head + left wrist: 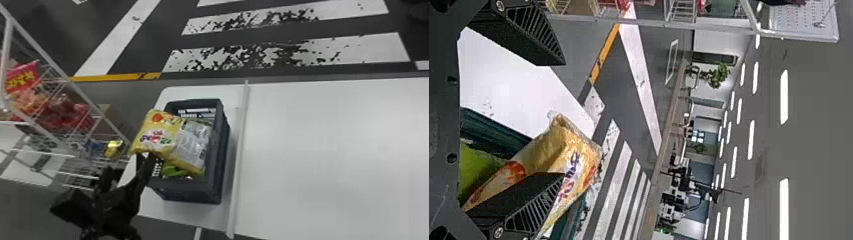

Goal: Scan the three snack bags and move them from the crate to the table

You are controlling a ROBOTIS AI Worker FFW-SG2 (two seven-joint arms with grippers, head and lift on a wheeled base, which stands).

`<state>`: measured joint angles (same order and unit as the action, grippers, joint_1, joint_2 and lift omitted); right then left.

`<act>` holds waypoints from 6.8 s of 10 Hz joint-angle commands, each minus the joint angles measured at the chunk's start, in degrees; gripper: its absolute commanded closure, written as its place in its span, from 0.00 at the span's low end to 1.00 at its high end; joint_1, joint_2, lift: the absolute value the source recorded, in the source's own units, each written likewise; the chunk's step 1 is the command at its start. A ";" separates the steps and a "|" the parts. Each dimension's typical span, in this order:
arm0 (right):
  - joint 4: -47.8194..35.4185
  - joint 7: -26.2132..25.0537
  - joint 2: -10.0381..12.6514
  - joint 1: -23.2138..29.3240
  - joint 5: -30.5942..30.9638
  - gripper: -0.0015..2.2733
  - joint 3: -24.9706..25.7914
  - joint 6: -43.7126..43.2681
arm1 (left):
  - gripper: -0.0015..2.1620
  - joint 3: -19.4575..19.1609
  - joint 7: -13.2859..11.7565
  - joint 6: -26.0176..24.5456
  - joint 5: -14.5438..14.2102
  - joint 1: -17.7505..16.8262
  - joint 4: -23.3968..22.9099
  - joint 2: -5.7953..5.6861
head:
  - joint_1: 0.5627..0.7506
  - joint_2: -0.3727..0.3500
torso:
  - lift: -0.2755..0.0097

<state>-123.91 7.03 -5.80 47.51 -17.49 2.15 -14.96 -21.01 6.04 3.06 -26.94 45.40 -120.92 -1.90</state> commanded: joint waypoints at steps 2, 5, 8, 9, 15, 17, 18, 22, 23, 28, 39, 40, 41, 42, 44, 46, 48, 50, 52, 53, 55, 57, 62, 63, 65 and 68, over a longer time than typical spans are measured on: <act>-2.91 0.00 0.44 2.50 0.35 0.05 -0.48 -0.20 | 0.04 -2.54 -3.32 -2.32 -2.50 -2.25 1.21 -0.03 | 0.70 1.00 | 0.75; -4.23 -0.08 0.97 4.17 1.58 0.05 -1.45 -1.43 | 0.04 -6.14 -8.50 -9.88 -6.81 -4.09 0.59 -0.12 | 0.70 1.00 | 0.75; -4.23 -0.26 1.76 4.26 3.87 0.05 -3.65 -1.43 | 0.04 -7.02 -9.65 -16.38 -7.86 -4.88 -2.22 -0.47 | 0.70 1.00 | 0.75; -4.32 -0.26 1.85 4.26 4.57 0.05 -4.44 -1.43 | 0.04 -7.02 -9.73 -19.02 -7.77 -4.88 -3.98 -0.47 | 0.70 1.00 | 0.75; -3.35 -0.70 1.32 2.68 5.01 0.05 -5.05 -0.72 | 0.04 -6.76 -8.94 -23.24 -6.98 -5.67 -7.23 -0.21 | 0.70 1.00 | 0.75; -3.27 -0.70 1.05 2.50 4.92 0.05 -5.14 -0.72 | 0.04 -6.93 -8.94 -23.41 -6.89 -6.02 -7.05 -0.21 | 0.70 1.00 | 0.75; -3.09 -0.70 0.88 2.42 4.92 0.05 -5.05 -0.55 | 0.08 -6.93 -8.94 -24.82 -6.28 -6.64 -6.96 -0.21 | 0.70 1.00 | 0.75; -2.30 -0.70 -0.35 1.45 3.96 0.05 -4.61 0.33 | 0.80 -6.93 -9.56 -27.81 -5.75 -8.22 -6.61 -0.38 | 0.70 1.00 | 0.75; -2.30 -0.70 -0.62 1.54 3.69 0.05 -4.26 0.16 | 0.86 -6.93 -9.56 -29.21 -5.75 -9.10 -6.35 -0.38 | 0.70 1.00 | 0.75; -1.60 -0.70 -0.62 1.62 3.43 0.05 -3.82 0.16 | 0.91 -6.67 -11.67 -29.39 -5.58 -8.75 -8.72 0.14 | 0.70 0.96 | 0.75; -2.30 -1.75 -0.35 -0.05 3.43 0.05 -4.26 1.39 | 0.95 -3.33 -13.25 -33.26 -4.26 -5.32 -30.61 1.64 | 0.70 0.83 | 0.75; -2.30 -1.93 -0.35 -0.13 3.43 0.05 -4.08 1.21 | 0.95 0.01 -13.95 -33.78 -4.17 -5.67 -30.61 1.55 | 0.70 0.78 | 0.75; -2.30 -2.11 -0.35 -0.13 3.43 0.05 -3.82 1.21 | 0.95 3.61 -14.30 -35.36 -4.17 -6.38 -30.08 1.37 | 0.70 0.75 | 0.75; -2.47 -2.19 -0.35 -0.13 3.43 0.05 -3.65 1.21 | 0.95 7.57 -15.18 -38.70 -3.99 -7.78 -28.41 1.02 | 0.70 0.68 | 0.75; -2.83 -2.28 -0.35 -0.05 3.34 0.05 -3.12 1.21 | 0.95 16.01 -17.64 -38.88 -1.27 -9.63 -21.99 0.58 | 0.70 0.50 | 0.75; -2.91 -2.28 -0.26 -0.05 3.34 0.05 -2.94 1.03 | 0.95 23.12 -18.26 -39.23 0.23 -11.65 -15.75 -0.56 | 0.70 0.38 | 0.75; -2.91 -2.28 -0.18 -0.05 3.25 0.05 -2.94 1.03 | 0.95 27.69 -18.96 -39.06 2.33 -14.20 -10.04 -1.53 | 0.70 0.25 | 0.75; -2.91 -2.28 -0.26 -0.05 3.25 0.05 -2.94 1.03 | 0.95 29.98 -20.02 -38.88 3.21 -17.80 -2.04 -1.44 | 0.70 0.18 | 0.75; -2.91 -2.37 -0.35 0.04 3.25 0.05 -2.59 1.03 | 0.95 31.83 -22.21 -38.70 3.83 -21.67 4.73 -1.17 | 0.70 0.13 | 0.75; -2.91 -2.37 -0.35 0.22 3.25 0.05 -2.41 0.86 | 0.95 33.06 -22.21 -38.88 4.27 -23.78 7.80 -1.09 | 0.70 0.10 | 0.75; -3.44 -2.28 -0.44 0.83 2.99 0.05 -1.89 0.51 | 0.95 35.78 -22.21 -38.88 6.11 -27.82 12.81 -0.82 | 0.70 0.06 | 0.75; -3.79 -2.28 -0.35 1.54 2.99 0.05 -1.45 0.16 | 0.62 37.01 -21.25 -46.97 7.34 -31.43 15.80 -0.30 | 0.70 0.03 | 0.75; -4.41 -2.28 -0.44 2.50 2.99 0.05 -1.54 -0.37 | 0.02 35.96 -16.50 -46.09 18.42 -28.88 10.26 -1.53 | 0.70 0.04 | 0.75; -4.41 -2.19 -0.44 2.94 2.99 0.05 -1.54 -1.43 | 0.02 33.58 -16.68 -45.91 18.42 -27.38 8.33 -1.88 | 0.70 0.08 | 0.75; -4.41 -2.11 -0.44 3.12 2.99 0.05 -1.71 -1.25 | 0.02 28.92 -17.38 -40.46 17.28 -20.97 0.59 -3.28 | 0.70 0.17 | 0.75; -3.97 -1.67 -0.53 3.12 2.99 0.05 -2.33 0.51 | 0.02 24.44 -16.59 -22.53 17.01 -11.83 -6.79 -4.34 | 0.70 0.29 | 0.75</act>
<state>-128.08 5.34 -6.30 50.62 -14.50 -0.10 -14.84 3.94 -10.53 -23.22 -9.94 32.05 -126.71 -5.90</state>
